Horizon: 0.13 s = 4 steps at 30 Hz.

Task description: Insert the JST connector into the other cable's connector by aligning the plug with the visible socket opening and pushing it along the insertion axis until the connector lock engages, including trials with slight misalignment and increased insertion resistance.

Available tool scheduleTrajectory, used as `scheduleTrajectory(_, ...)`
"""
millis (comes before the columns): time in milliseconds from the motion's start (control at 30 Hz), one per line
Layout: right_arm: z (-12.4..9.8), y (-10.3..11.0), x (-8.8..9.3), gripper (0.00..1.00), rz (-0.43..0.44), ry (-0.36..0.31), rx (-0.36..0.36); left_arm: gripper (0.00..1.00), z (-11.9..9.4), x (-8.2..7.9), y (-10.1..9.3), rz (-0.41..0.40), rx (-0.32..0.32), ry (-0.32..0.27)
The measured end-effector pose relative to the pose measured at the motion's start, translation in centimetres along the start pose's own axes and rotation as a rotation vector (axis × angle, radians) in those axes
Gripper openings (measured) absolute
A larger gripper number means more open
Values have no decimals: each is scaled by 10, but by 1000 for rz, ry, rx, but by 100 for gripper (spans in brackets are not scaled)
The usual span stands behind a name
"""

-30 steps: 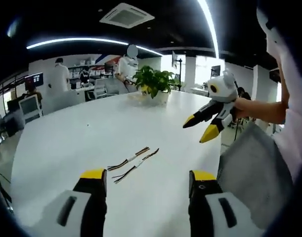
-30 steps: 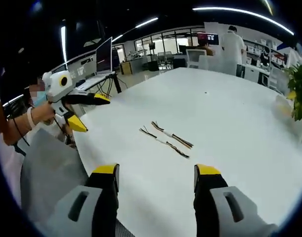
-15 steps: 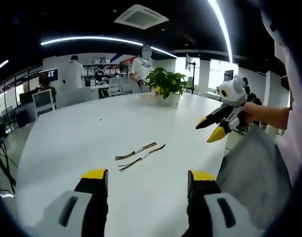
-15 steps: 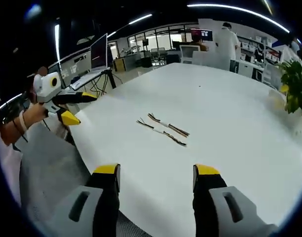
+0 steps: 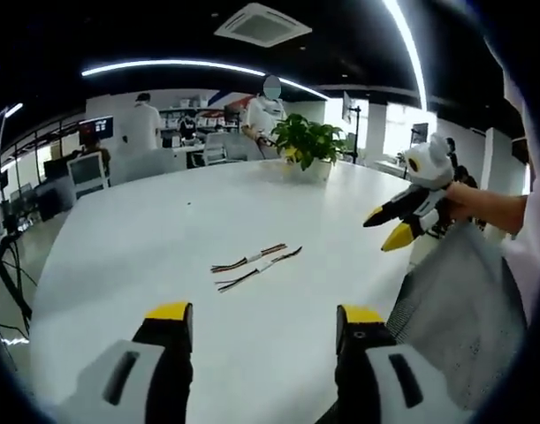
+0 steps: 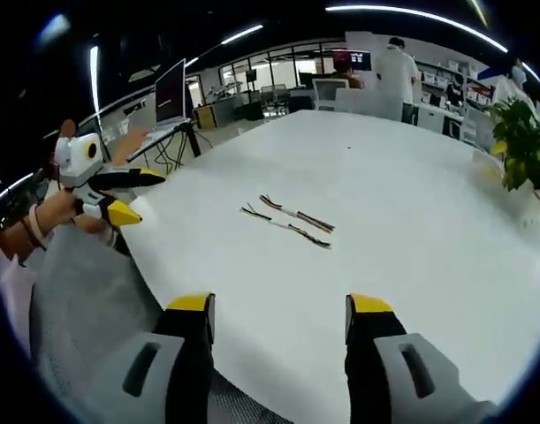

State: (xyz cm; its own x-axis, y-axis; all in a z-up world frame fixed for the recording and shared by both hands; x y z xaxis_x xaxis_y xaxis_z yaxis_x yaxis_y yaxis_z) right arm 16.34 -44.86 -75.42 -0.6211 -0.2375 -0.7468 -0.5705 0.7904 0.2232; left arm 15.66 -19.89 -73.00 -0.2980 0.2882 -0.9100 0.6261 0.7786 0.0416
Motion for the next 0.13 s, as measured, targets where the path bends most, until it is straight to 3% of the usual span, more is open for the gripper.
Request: scheduleTrajectory(133,2,1,8,59,9,14,-7,67,0,2,-1,28,3,11)
Point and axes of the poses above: the point that each gripper's makers call its tool centre point, and the gripper's own axes: z roughly forward along the fingers, y roughly to its left, x roughly out of its underside, the point moved 3 cm from there along -z, roughly backward along the fingers, and after that the axes turned 6 degrees about z, right-handed, at the moved point
